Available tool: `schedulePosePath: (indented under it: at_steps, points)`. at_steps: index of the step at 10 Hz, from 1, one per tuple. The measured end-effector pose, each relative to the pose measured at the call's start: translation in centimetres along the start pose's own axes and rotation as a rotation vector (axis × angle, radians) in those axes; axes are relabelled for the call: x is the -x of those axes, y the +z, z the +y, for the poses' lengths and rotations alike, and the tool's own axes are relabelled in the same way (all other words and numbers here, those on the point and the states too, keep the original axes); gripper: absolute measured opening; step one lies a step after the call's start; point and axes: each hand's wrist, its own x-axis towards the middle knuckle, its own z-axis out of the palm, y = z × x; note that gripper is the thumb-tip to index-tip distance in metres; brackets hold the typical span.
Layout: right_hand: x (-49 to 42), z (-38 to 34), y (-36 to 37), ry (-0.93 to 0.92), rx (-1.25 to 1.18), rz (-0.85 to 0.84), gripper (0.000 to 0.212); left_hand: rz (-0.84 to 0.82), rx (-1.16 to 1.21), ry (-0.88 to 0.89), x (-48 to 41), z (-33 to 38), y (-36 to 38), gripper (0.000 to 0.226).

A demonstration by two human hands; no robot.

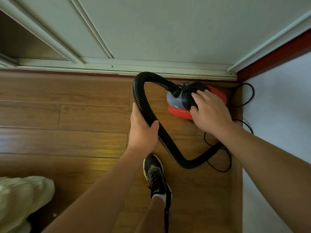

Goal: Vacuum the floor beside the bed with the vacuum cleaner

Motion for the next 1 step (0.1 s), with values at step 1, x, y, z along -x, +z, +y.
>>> schedulePosePath:
  at_steps: [1]
  points:
    - [0.37, -1.24, -0.25, -0.01, 0.03, 0.042, 0.054, 0.015, -0.227, 0.064, 0.45, 0.2, -1.88, 0.076]
